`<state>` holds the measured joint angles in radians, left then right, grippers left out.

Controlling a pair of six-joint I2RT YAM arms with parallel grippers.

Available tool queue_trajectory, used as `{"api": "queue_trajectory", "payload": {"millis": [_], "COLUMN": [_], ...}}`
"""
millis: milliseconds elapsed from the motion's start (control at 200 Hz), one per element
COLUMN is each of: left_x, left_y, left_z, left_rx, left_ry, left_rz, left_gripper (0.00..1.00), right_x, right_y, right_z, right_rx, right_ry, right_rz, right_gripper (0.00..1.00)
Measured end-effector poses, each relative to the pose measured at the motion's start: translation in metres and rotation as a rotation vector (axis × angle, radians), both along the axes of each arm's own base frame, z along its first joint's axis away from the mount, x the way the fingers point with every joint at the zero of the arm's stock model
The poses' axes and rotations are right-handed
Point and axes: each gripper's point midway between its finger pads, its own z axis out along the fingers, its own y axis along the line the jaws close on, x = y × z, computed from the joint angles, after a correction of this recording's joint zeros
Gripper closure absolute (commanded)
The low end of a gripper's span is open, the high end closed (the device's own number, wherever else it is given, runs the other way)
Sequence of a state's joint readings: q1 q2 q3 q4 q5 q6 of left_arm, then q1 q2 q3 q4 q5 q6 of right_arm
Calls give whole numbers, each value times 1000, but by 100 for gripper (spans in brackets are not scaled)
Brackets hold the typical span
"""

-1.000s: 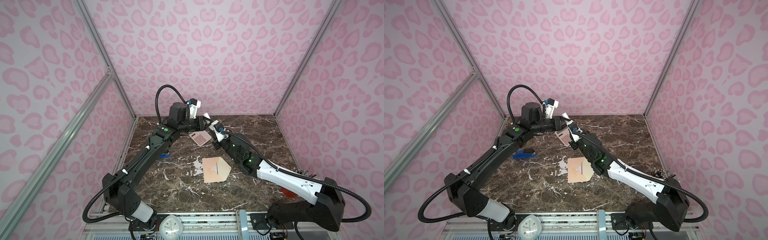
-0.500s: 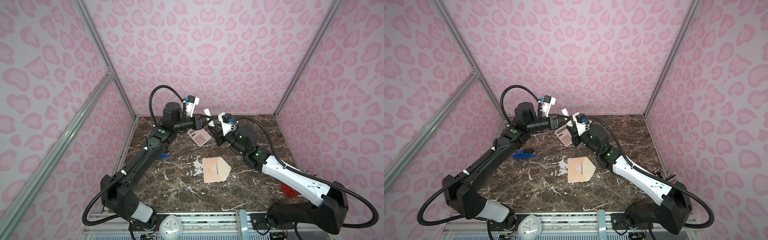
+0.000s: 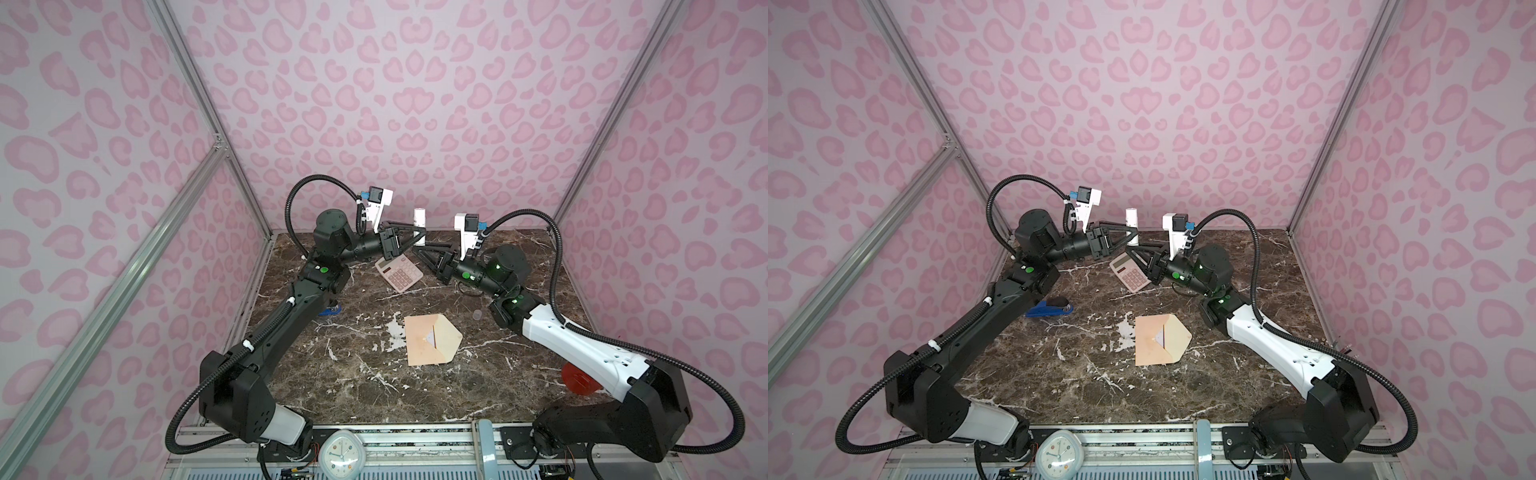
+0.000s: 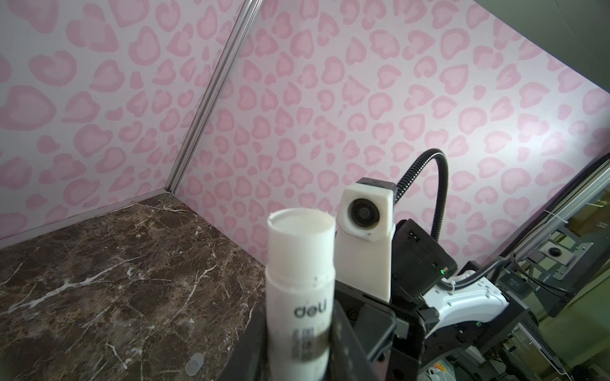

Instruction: Place the letter into the envelope and seal it

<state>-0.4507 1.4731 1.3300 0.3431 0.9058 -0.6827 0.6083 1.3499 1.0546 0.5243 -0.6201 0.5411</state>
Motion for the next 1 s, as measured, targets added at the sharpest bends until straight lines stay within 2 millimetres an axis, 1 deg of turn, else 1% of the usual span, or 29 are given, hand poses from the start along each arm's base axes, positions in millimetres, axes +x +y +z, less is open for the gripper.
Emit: {"api": "queue_trajectory", "payload": {"millis": [95,205,365,465,610,770,910,1000], "left_x": [-3,2,17,21,24,29,32,32], "left_y": [1,9,24,31,34,40,44,43], "left_z": [-7,-5,-4,-5,-13,-22,-23,-24], "left_rx": [25,39,73,91,113,138,137,134], "left_ry": [46,48,41,34,39,54,66,74], "left_rz": [-2,87,268,370,472,563,611,619], "left_gripper": [96,96,96,96,96,96,96,96], "right_x": [-8,-13,-16,-14,-4,9,16,19], "right_y": [2,2,2,3,2,-2,0,2], "right_z": [-4,-14,-45,-54,-51,-43,-38,-35], "right_rx": [-85,-191,-342,-397,-419,-405,-396,-387], "right_ry": [-62,-154,-241,-294,-355,-386,-403,-410], "right_rz": [-25,-85,-201,-279,-402,-519,-558,-570], "right_gripper": [49,42,41,40,41,47,50,50]}}
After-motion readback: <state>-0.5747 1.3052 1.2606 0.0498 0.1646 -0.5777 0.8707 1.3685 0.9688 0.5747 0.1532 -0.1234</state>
